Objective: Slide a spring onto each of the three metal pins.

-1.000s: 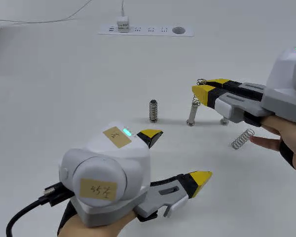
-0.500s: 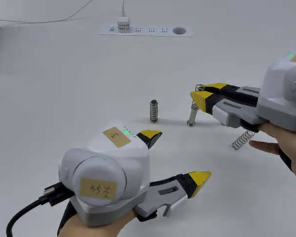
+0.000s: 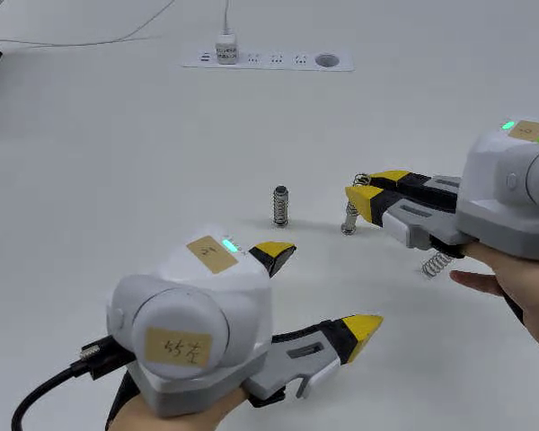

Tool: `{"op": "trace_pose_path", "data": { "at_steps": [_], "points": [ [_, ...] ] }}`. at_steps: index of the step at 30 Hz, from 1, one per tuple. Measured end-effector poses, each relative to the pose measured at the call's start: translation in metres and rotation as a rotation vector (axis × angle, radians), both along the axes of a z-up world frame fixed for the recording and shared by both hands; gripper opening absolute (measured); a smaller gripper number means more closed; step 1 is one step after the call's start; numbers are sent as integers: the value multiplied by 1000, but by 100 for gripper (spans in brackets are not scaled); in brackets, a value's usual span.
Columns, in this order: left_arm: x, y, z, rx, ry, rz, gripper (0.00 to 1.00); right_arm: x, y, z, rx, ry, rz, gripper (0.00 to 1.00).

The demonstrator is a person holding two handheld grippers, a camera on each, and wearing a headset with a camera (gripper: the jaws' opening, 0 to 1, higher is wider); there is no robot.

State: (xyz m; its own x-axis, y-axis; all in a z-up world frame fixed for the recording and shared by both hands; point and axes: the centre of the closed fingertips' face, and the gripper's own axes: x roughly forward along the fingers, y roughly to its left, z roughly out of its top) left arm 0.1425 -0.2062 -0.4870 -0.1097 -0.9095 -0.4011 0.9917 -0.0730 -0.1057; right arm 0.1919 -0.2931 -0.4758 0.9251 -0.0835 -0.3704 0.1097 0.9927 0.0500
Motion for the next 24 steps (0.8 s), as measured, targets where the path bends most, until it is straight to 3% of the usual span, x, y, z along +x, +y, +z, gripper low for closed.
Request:
{"op": "trace_pose_path", "data": {
  "at_steps": [24],
  "points": [
    [1, 2, -2, 7, -5, -1, 60, -1, -1, -29, -18, 89, 8, 11]
  ]
}}
